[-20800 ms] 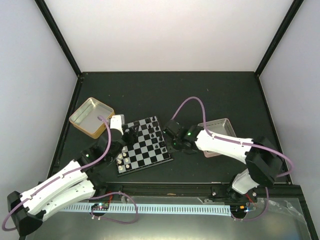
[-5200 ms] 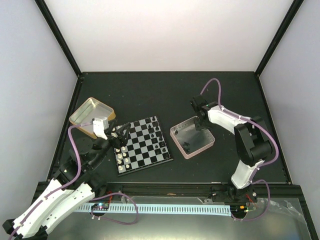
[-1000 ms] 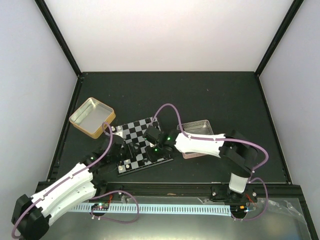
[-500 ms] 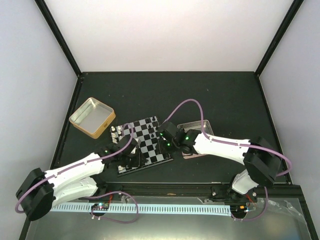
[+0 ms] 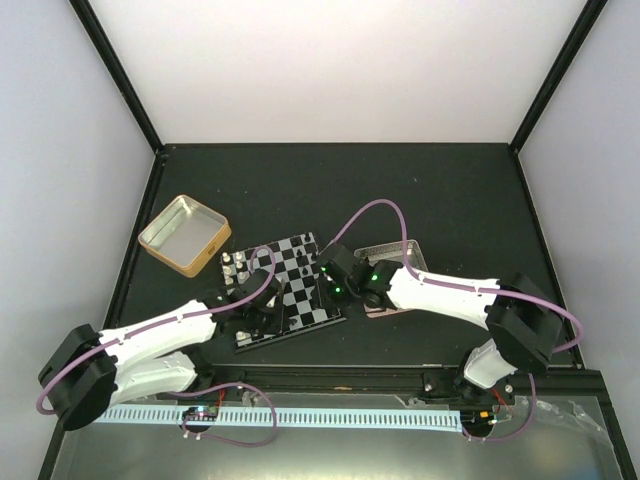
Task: Set up the chess pieces on the board
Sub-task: Pick up the chess piece from the storage box.
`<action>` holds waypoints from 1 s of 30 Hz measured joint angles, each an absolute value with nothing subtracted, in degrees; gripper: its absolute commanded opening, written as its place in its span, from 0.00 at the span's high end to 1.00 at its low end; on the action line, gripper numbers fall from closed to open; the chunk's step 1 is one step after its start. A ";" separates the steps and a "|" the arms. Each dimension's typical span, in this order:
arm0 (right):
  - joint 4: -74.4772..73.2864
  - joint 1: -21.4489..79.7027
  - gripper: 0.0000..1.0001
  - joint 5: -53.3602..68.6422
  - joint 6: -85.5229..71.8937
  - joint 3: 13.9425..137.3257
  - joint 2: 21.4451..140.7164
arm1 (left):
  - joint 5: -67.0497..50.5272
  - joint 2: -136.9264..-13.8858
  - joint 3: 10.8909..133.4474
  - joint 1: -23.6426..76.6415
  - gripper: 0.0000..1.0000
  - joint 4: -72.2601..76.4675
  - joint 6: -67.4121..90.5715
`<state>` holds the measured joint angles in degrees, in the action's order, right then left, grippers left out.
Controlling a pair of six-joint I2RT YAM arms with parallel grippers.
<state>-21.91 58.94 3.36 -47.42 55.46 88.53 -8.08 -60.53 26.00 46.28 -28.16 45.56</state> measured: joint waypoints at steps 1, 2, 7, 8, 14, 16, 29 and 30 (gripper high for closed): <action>-21.80 58.89 0.73 3.62 -47.24 55.46 88.53 | -7.92 -60.53 26.02 46.28 0.85 -28.08 45.54; -21.54 58.85 0.73 4.14 -46.85 55.46 88.53 | -7.70 -60.53 26.02 46.28 0.86 -27.99 45.54; -19.53 58.78 0.71 9.45 -44.97 55.44 89.25 | -6.94 -60.77 26.02 46.28 0.91 -27.18 45.43; -19.14 58.78 0.70 10.59 -44.75 55.44 89.58 | -6.81 -60.77 26.02 46.28 0.93 -26.92 45.39; -17.28 58.78 0.66 16.40 -43.72 55.07 91.61 | -6.37 -60.64 26.02 46.28 0.98 -25.39 45.19; -16.80 58.76 0.66 18.04 -43.59 55.02 92.49 | -6.26 -59.88 25.93 46.28 0.98 -24.97 45.19; -10.72 56.45 0.64 24.34 -45.69 52.80 94.24 | -7.05 -50.02 24.21 45.54 0.99 -23.05 45.19; -10.24 56.29 0.64 24.47 -45.91 52.60 94.24 | -7.51 -49.19 24.21 45.21 0.98 -23.00 45.19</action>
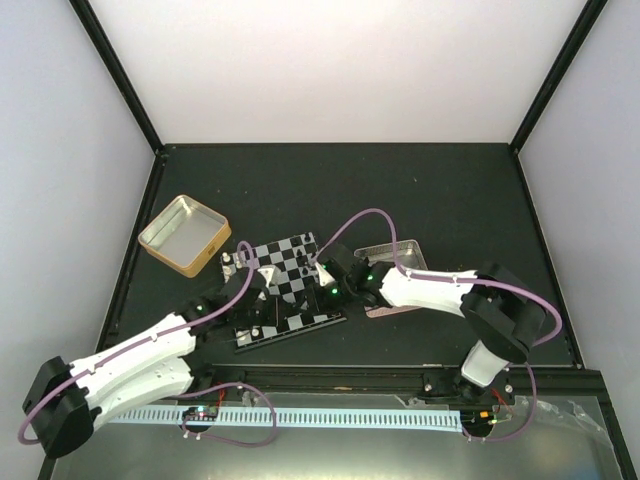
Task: Set up the chess pieces on the board
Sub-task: Pick up the chess piece from the storage box.
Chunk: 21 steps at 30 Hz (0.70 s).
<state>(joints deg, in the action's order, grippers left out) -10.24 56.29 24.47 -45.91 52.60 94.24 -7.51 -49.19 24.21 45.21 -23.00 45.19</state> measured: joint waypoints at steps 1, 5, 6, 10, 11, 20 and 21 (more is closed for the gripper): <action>-9.69 56.18 0.64 24.56 -46.30 52.31 94.15 | -7.86 -48.49 24.21 44.91 0.98 -22.94 45.21; -6.66 55.46 0.66 25.12 -47.37 50.48 92.44 | -9.10 -45.30 23.83 43.75 0.98 -22.26 45.28; -5.80 55.27 0.67 25.39 -47.55 49.89 91.74 | -9.43 -44.73 23.79 43.48 0.98 -22.11 45.39; -3.97 54.81 0.68 26.24 -47.75 49.19 90.39 | -10.61 -42.96 23.24 42.74 0.99 -20.97 45.89; -3.53 54.76 0.68 26.44 -47.72 49.08 90.35 | -10.85 -42.78 23.09 42.63 0.98 -20.80 46.02; 0.60 54.61 0.82 27.81 -47.77 47.20 89.19 | -13.34 -42.72 22.44 41.69 0.98 -19.79 46.52; 0.97 54.61 0.83 27.81 -47.88 47.13 89.06 | -13.47 -42.72 22.41 41.67 0.99 -19.64 46.54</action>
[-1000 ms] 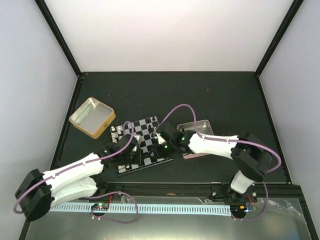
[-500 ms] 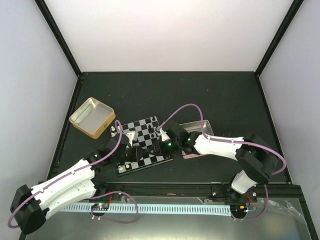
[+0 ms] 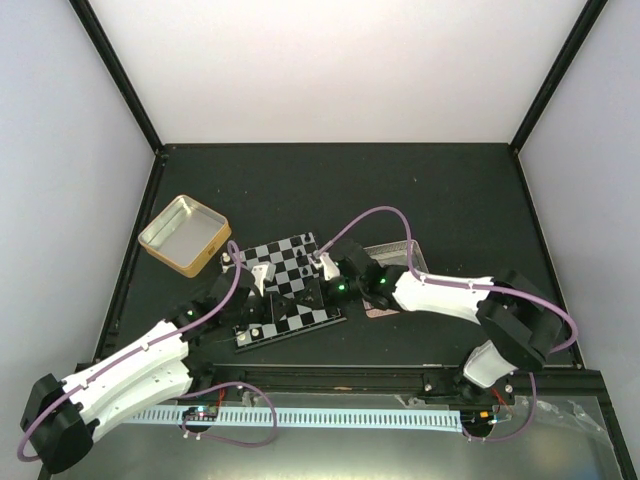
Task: Set up the chess pieces on the board
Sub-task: Pick up the chess piece from the storage box.
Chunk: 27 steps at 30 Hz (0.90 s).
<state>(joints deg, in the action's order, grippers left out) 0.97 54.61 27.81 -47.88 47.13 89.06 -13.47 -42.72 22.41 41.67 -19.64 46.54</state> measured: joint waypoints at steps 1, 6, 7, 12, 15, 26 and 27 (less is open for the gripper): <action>1.43 54.61 0.85 27.83 -47.92 47.13 88.99 | -13.65 -42.72 22.39 41.63 0.98 -19.57 46.54; 1.56 54.50 0.93 27.57 -47.75 47.09 88.99 | -14.17 -42.72 22.35 41.25 0.98 -19.27 46.57; 1.58 54.48 0.94 27.57 -47.70 47.09 88.99 | -14.22 -42.72 22.35 41.17 0.98 -19.25 46.57; 1.78 54.50 0.98 27.14 -47.03 47.11 88.92 | -14.26 -42.72 22.33 40.86 0.84 -19.31 46.59; 0.64 54.59 0.98 25.56 -45.93 47.70 88.62 | -14.31 -42.70 22.33 40.84 0.65 -19.25 46.72; -19.64 52.77 0.97 8.95 -38.13 63.55 89.84 | -3.84 -38.87 23.75 40.12 0.38 -23.73 47.03; -22.20 52.03 0.97 6.68 -37.36 66.48 91.11 | -2.09 -38.44 24.29 39.88 0.38 -24.49 46.85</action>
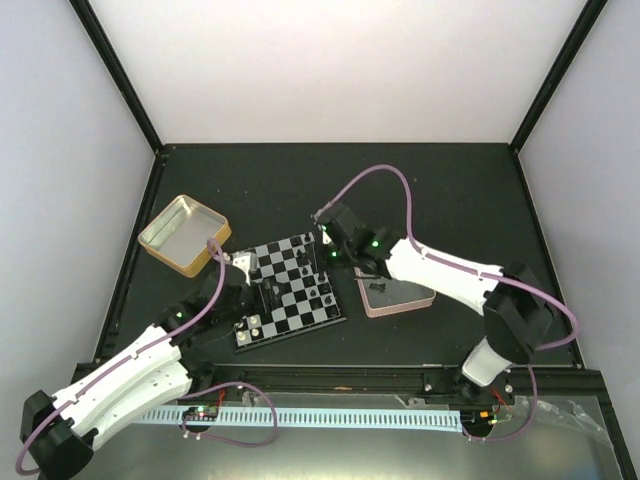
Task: Set up the chess pieces on the board
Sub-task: Pick up the chess piece from the storage box, then place the chess piece on the chessboard.
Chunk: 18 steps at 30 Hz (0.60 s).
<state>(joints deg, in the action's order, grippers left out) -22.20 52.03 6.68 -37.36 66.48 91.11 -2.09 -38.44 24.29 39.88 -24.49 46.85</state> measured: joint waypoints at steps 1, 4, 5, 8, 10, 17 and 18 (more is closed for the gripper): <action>-23.70 51.51 0.97 5.34 -36.84 68.20 92.12 | -0.64 -38.20 24.80 39.64 0.38 -24.99 46.65; -29.23 49.71 0.97 0.32 -34.81 74.30 96.57 | 3.27 -38.26 26.02 38.70 0.38 -25.93 45.76; -31.22 49.19 0.97 -1.28 -34.06 76.55 98.56 | 4.21 -38.39 26.15 38.37 0.38 -26.04 45.47; -36.16 48.34 0.97 -4.51 -31.92 82.50 104.03 | 6.33 -39.16 26.17 37.17 0.38 -26.11 44.31; -38.72 48.21 0.97 -5.80 -30.76 86.11 107.26 | 6.87 -39.79 26.17 36.60 0.38 -26.09 43.51; -45.10 48.21 0.97 -6.07 -28.32 95.64 116.46 | 7.07 -41.41 26.20 34.87 0.37 -25.58 41.76; -45.76 48.21 0.97 -5.96 -28.14 96.42 117.40 | 6.96 -41.41 26.20 34.61 0.37 -25.50 41.65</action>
